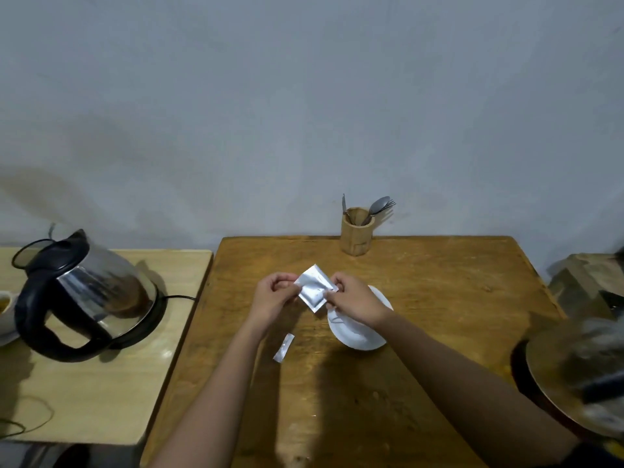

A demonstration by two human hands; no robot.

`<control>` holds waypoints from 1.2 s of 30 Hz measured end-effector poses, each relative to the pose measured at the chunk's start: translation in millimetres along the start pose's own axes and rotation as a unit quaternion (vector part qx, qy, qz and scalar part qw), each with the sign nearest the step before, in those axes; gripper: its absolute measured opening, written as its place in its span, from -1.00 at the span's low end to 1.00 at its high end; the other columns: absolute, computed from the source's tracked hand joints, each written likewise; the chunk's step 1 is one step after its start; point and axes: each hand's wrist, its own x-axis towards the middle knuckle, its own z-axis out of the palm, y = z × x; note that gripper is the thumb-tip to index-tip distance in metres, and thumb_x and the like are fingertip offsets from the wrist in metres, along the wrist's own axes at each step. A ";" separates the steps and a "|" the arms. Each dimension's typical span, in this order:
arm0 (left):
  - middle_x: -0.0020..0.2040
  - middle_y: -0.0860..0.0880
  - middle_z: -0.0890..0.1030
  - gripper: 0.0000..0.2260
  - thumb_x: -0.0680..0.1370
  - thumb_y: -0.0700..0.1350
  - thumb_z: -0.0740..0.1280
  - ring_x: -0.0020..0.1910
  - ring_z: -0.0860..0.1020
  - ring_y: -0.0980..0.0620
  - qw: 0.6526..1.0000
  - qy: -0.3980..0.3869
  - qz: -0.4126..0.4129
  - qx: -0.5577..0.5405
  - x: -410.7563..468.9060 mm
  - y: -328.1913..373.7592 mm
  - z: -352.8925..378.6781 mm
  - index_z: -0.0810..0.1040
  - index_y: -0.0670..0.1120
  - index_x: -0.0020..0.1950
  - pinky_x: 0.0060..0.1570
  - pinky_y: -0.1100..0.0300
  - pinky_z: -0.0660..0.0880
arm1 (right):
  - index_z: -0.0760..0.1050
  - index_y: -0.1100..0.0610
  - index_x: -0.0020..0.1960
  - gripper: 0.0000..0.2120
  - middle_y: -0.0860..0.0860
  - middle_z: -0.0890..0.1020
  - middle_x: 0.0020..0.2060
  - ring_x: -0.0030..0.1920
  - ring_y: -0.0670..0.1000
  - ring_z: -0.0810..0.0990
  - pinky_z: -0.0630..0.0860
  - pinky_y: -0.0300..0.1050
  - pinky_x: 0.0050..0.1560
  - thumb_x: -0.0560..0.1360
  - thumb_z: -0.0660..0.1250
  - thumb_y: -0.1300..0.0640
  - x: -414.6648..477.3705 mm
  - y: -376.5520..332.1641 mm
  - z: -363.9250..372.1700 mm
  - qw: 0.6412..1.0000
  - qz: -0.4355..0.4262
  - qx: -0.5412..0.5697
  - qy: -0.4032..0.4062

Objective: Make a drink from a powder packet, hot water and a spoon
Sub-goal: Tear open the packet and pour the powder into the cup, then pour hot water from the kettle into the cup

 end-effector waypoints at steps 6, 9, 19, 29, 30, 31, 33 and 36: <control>-0.36 -0.07 0.47 -0.86 0.41 -0.42 0.37 -0.53 0.52 0.26 0.995 0.095 -0.035 0.013 -19.3 -43.7 -25.0 0.51 -0.23 -0.11 -0.49 0.49 0.43 | 0.38 0.01 -0.33 -0.79 -0.10 0.44 -0.46 -0.31 0.00 0.45 0.36 -0.15 -0.22 0.42 0.29 0.23 0.5 21.7 59.6 0.997 0.042 -0.065 -0.007; -0.38 -0.05 0.48 -0.81 0.40 -0.40 0.39 -0.41 0.48 0.07 0.990 0.115 -0.068 0.044 -26.9 -72.1 -33.2 0.51 -0.13 -0.22 -0.50 0.49 0.41 | 0.35 0.04 -0.35 -0.78 -0.08 0.41 -0.45 -0.25 0.02 0.43 0.28 -0.19 -0.34 0.39 0.28 0.27 -4.5 35.2 83.1 0.996 0.047 -0.069 -0.016; -0.37 0.01 0.49 -0.83 0.40 -0.35 0.37 -0.35 0.45 0.05 0.976 0.104 -0.077 0.175 -40.7 -111.6 -35.8 0.50 -0.10 -0.27 -0.30 0.26 0.38 | 0.30 0.10 -0.29 -0.81 0.07 0.48 -0.31 -0.27 0.02 0.40 0.22 -0.18 -0.40 0.37 0.24 0.33 -13.7 60.5 114.1 0.994 0.063 -0.092 -0.004; -0.23 -0.09 0.54 -0.92 0.40 -0.29 0.34 -0.30 0.45 -0.01 0.956 0.096 -0.026 0.277 -47.4 -119.7 -31.0 0.49 -0.14 -0.19 -0.33 0.19 0.34 | 0.23 0.06 -0.22 -0.76 0.09 0.41 -0.05 -0.07 -0.04 0.28 0.16 -0.27 -0.33 0.45 0.19 0.36 -18.0 60.5 117.3 0.980 -0.016 -0.200 -0.012; -0.19 -0.12 0.55 -0.92 0.40 -0.28 0.34 -0.28 0.46 -0.02 0.952 0.098 -0.020 0.288 -48.0 -120.7 -30.9 0.48 -0.13 -0.19 -0.32 0.18 0.33 | 0.28 0.08 -0.13 -0.81 0.11 0.43 0.00 -0.05 -0.04 0.31 0.17 -0.28 -0.28 0.46 0.19 0.35 -19.5 61.9 117.5 0.977 -0.029 -0.208 -0.017; -0.17 -0.13 0.55 -0.91 0.40 -0.27 0.34 -0.26 0.46 -0.03 0.949 0.099 -0.013 0.299 -48.6 -121.7 -30.9 0.47 -0.11 -0.20 -0.32 0.17 0.33 | 0.35 0.10 -0.04 -0.85 0.12 0.45 0.06 -0.01 -0.01 0.36 0.18 -0.33 -0.20 0.47 0.20 0.33 -20.7 64.0 118.1 0.976 -0.036 -0.212 -0.020; -0.15 -0.14 0.54 -0.90 0.41 -0.26 0.34 -0.22 0.46 -0.05 0.944 0.099 -0.001 0.314 -49.9 -122.2 -30.3 0.46 -0.09 -0.20 -0.29 0.16 0.32 | 0.41 0.20 0.13 -0.79 0.13 0.45 0.16 0.11 0.06 0.42 0.22 -0.29 -0.04 0.50 0.21 0.26 -22.1 67.8 119.3 0.974 -0.039 -0.223 -0.018; -0.09 -0.12 0.52 -0.92 0.42 -0.25 0.33 -0.11 0.49 -0.09 0.937 0.099 -0.003 0.335 -50.5 -121.8 -28.8 0.51 -0.14 -0.11 -0.19 0.17 0.34 | 0.41 0.20 0.20 -0.74 0.13 0.44 0.17 0.11 0.06 0.43 0.30 -0.23 -0.02 0.52 0.20 0.23 -25.7 67.4 118.8 0.972 -0.040 -0.231 -0.019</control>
